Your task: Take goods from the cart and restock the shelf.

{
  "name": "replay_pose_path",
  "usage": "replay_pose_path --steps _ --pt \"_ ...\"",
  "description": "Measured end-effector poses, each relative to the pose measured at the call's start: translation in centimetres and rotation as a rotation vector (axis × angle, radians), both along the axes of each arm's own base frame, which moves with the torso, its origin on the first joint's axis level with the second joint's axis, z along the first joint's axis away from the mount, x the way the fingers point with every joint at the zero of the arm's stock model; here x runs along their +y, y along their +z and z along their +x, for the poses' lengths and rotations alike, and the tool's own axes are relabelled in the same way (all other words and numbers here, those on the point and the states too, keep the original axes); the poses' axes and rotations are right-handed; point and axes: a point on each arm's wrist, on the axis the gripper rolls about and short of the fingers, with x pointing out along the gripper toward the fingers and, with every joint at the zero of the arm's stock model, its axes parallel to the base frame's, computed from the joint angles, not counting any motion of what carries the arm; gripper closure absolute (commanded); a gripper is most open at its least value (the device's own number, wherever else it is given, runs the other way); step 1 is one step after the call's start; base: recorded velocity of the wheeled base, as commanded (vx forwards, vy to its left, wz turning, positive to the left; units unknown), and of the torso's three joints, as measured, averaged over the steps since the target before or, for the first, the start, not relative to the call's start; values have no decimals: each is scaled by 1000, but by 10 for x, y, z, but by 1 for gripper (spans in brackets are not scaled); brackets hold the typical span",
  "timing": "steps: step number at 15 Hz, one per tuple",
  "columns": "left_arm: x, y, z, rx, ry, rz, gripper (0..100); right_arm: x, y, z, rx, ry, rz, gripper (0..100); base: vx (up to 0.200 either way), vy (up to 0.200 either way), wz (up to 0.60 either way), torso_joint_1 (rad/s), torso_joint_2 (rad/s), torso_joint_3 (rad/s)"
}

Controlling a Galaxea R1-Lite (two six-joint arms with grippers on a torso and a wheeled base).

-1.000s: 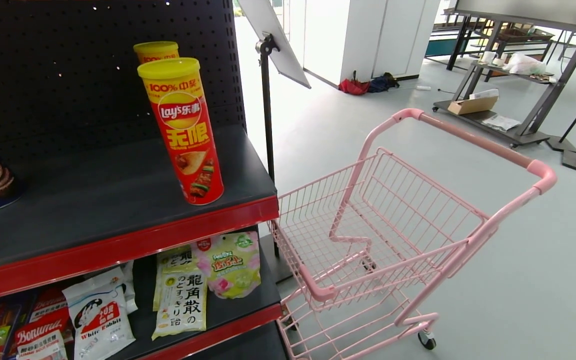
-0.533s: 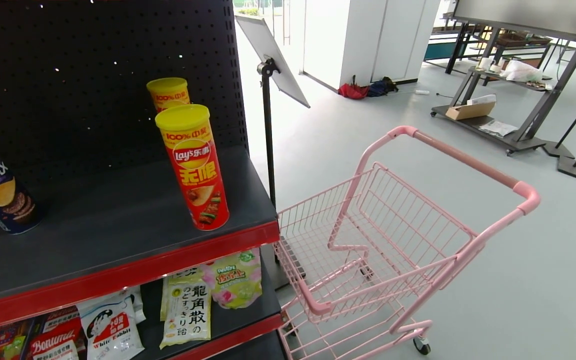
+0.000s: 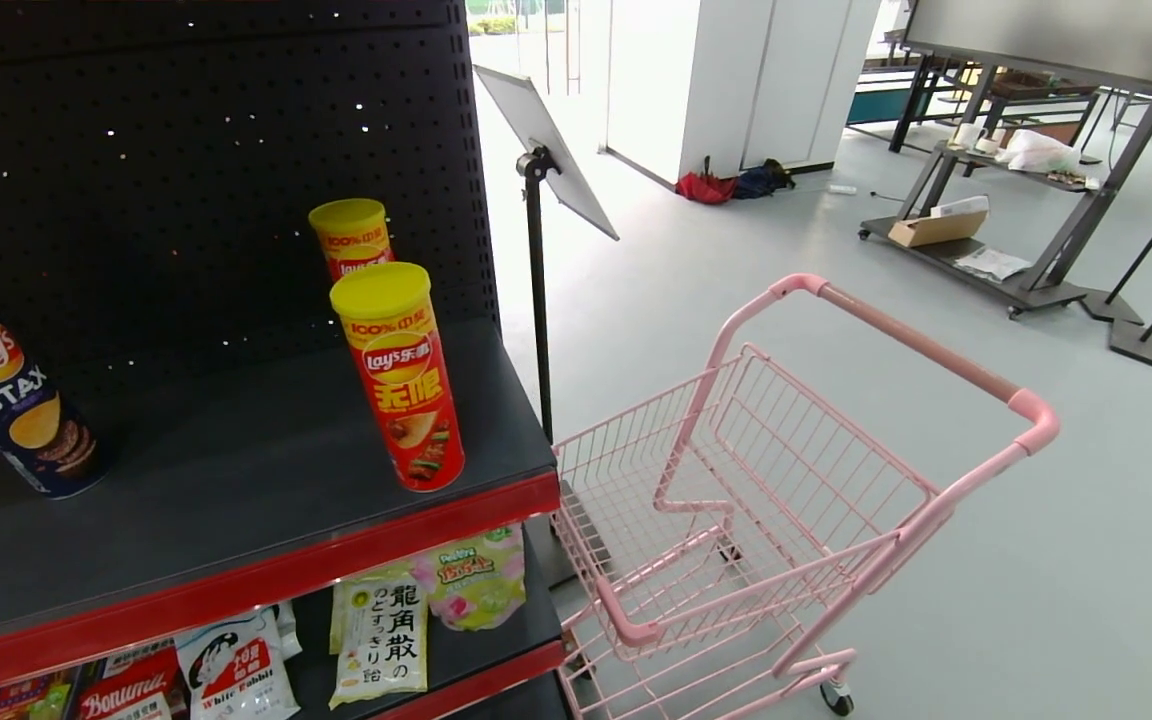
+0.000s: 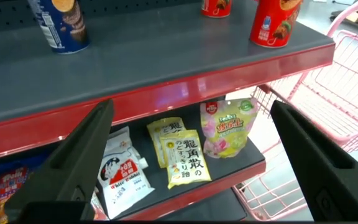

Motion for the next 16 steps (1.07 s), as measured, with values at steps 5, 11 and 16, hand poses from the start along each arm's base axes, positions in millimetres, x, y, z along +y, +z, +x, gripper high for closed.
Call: replay_pose_path --steps 5,11,16 --pt "0 0 0 0 0 0 0 0 -6 3 32 -12 -16 100 0 0 480 22 -34 -23" --pt "0 0 0 0 0 0 0 1 -9 5 45 -9 -21 100 0 0 500 8 0 0" --pt "0 0 0 0 0 0 0 0 -14 2 28 7 -10 100 0 0 0 0 0 0"
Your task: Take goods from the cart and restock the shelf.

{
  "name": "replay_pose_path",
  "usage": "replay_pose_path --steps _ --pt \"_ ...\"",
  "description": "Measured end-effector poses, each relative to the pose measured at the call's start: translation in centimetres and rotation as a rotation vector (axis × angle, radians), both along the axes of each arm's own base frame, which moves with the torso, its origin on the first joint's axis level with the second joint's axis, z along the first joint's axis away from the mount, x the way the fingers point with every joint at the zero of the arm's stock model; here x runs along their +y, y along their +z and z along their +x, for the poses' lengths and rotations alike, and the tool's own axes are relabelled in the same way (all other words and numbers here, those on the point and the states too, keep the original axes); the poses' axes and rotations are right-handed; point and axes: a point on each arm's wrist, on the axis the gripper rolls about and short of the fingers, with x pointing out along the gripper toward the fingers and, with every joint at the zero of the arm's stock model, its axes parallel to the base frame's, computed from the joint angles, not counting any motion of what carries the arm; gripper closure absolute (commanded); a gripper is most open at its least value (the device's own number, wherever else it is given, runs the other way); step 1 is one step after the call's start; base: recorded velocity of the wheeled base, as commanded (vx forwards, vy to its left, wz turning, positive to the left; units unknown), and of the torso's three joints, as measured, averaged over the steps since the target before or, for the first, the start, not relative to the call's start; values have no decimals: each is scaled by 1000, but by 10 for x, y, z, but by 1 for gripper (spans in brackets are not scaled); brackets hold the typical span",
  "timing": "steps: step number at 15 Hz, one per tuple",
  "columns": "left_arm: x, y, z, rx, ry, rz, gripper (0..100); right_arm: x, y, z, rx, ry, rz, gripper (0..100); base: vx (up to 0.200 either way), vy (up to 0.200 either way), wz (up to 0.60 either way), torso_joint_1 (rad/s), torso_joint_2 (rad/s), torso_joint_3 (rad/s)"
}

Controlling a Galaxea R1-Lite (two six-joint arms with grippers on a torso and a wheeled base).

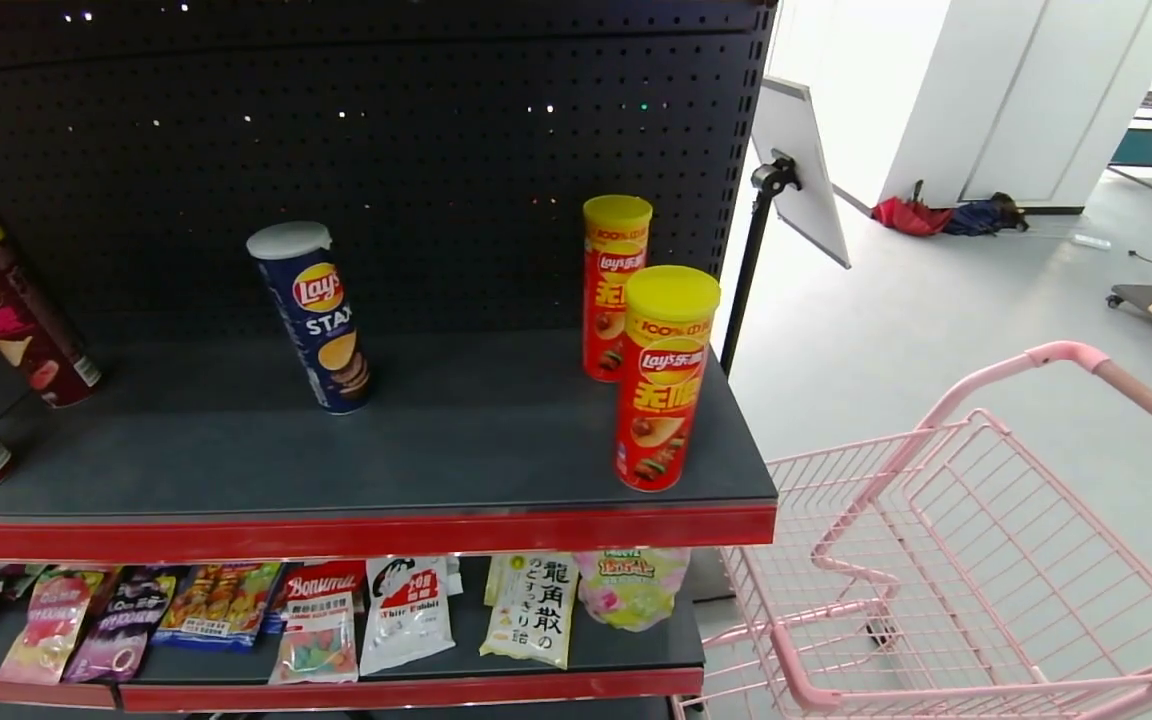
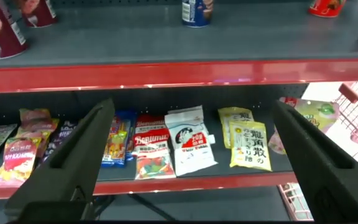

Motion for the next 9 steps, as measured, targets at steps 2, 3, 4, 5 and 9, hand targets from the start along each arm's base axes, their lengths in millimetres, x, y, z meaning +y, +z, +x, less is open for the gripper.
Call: replay_pose_path --steps 2,3,4,5,9 --pt "0 0 0 0 0 0 0 0 -1 -3 -31 16 12 100 0 0 0 0 0 0" --pt "0 0 0 0 0 1 0 0 -2 -4 -38 37 19 100 0 200 0 2 2 -2" --pt "0 0 0 0 0 1 0 0 -3 -5 -46 55 25 100 0 200 0 2 2 12" --pt "0 0 0 0 0 2 0 0 -5 -6 -44 58 25 100 0 200 0 -17 -2 7" --pt "0 0 0 0 0 2 0 0 -6 -7 -51 62 27 100 0 200 0 6 6 -2"
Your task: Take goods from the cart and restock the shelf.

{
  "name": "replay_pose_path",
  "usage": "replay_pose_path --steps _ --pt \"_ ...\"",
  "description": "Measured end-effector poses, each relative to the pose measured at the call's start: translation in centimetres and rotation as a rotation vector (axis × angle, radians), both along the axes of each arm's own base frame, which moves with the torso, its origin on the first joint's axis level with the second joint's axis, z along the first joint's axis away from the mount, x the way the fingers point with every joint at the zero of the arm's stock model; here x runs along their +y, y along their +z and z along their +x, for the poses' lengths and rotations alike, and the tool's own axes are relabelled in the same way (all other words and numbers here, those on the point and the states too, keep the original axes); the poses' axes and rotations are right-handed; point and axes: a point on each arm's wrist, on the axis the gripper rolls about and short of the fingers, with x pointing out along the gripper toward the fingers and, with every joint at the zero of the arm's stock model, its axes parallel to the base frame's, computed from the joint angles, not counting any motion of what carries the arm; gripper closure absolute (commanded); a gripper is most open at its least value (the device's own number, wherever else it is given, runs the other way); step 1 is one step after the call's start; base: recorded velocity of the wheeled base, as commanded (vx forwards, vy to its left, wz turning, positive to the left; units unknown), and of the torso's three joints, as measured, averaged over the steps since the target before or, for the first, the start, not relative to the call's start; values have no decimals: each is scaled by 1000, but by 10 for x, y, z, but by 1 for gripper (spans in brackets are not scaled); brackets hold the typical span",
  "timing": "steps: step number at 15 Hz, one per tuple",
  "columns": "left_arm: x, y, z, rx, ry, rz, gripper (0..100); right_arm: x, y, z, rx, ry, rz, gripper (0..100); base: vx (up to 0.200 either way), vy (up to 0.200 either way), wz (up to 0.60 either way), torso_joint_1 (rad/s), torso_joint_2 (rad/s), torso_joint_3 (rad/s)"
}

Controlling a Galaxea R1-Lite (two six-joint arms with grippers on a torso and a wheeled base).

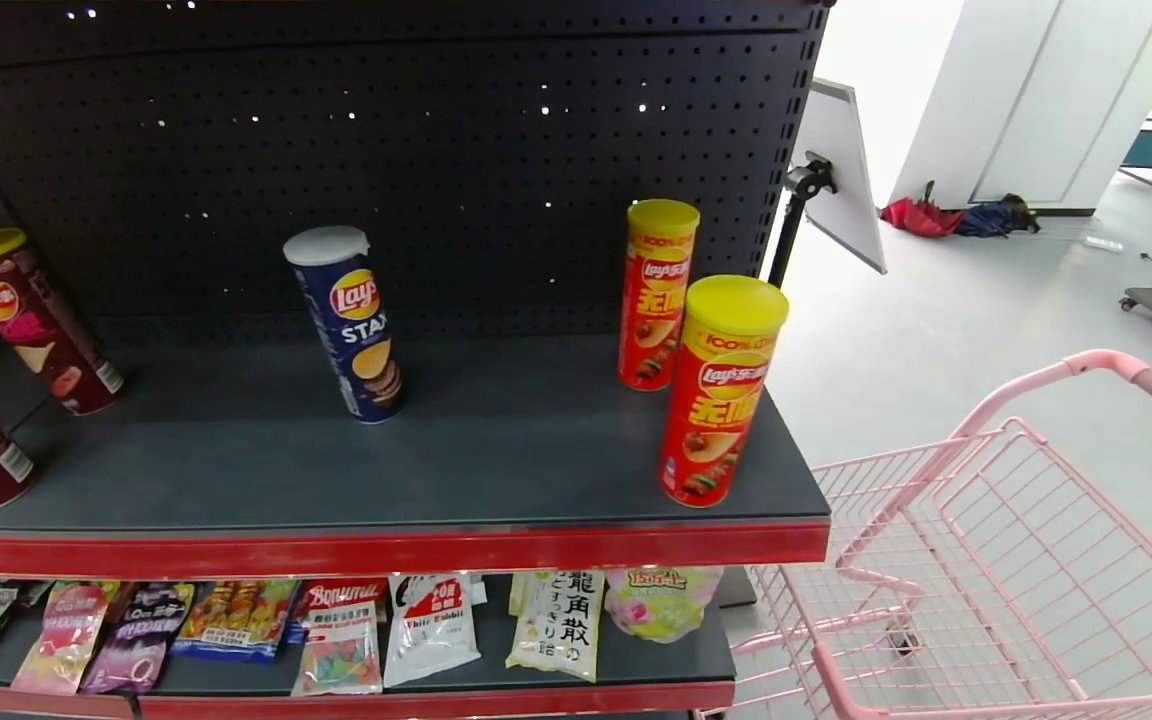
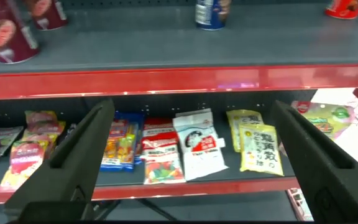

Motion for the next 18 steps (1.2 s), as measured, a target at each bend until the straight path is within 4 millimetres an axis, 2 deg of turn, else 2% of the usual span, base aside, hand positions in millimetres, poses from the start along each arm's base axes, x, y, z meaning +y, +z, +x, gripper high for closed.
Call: replay_pose_path --steps 6,18 --pt "0 0 0 0 0 0 0 1 -2 -5 -18 88 87 100 0 200 0 1 2 3" --pt "0 0 0 0 0 0 0 1 -2 -7 -27 99 86 100 0 200 0 3 2 1"
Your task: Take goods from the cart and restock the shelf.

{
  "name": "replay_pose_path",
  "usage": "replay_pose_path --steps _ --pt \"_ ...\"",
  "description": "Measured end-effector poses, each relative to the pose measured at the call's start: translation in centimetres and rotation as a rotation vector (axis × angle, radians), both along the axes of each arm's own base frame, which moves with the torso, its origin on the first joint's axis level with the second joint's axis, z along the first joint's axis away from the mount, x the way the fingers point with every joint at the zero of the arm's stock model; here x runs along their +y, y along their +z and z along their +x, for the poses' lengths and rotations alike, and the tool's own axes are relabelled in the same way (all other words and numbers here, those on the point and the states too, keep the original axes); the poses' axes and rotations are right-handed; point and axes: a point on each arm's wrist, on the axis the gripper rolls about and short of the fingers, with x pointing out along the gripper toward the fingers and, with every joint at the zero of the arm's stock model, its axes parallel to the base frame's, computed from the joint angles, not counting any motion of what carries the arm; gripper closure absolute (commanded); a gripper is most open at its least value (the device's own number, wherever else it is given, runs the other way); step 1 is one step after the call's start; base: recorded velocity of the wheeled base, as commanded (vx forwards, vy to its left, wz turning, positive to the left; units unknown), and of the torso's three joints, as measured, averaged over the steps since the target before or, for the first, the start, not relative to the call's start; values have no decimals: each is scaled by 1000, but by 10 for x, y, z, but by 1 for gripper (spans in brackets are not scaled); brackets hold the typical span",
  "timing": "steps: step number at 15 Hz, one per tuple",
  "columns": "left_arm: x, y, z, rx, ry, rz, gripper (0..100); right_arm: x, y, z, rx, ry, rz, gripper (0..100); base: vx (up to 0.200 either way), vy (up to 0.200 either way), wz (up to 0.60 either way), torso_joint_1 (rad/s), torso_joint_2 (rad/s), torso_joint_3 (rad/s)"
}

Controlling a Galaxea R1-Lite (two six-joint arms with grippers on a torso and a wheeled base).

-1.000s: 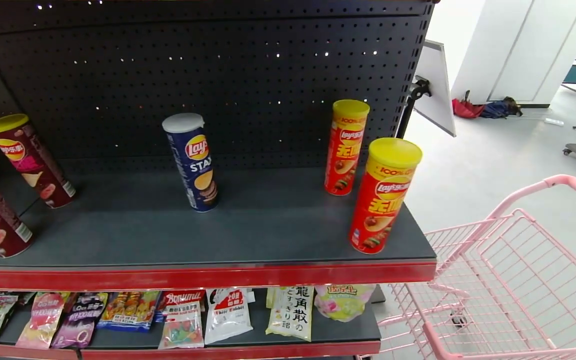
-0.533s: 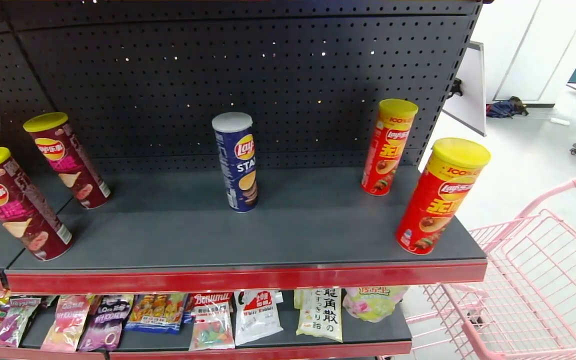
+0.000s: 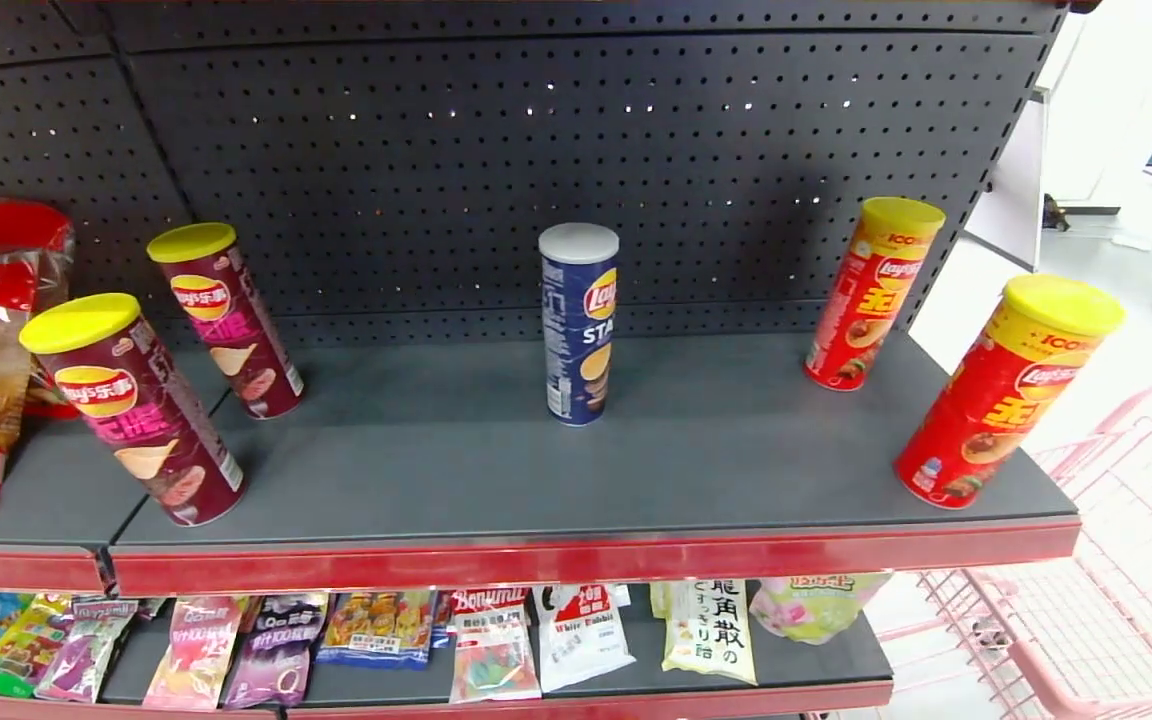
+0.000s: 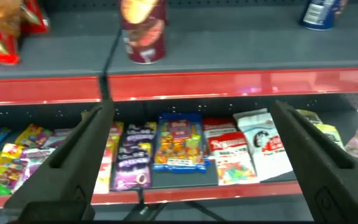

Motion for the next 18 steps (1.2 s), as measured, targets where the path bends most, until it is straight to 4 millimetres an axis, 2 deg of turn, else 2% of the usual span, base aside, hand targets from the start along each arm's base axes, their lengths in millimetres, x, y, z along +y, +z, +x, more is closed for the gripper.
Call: replay_pose_path --steps 5,8,13,16,18 --pt "0 0 0 0 1 0 0 0 -1 0 3 0 0 100 0 0 0 0 0 0" --pt "0 0 0 0 0 0 0 0 -1 1 7 1 -1 100 200 0 0 -2 2 4" --pt "0 0 0 0 0 0 0 2 5 4 14 97 3 100 0 0 0 0 0 0" --pt "0 0 0 0 0 0 0 5 16 14 13 208 -27 100 0 0 0 0 0 0" --pt "0 0 0 0 0 1 0 9 25 28 -2 244 -31 100 0 0 0 0 0 0"
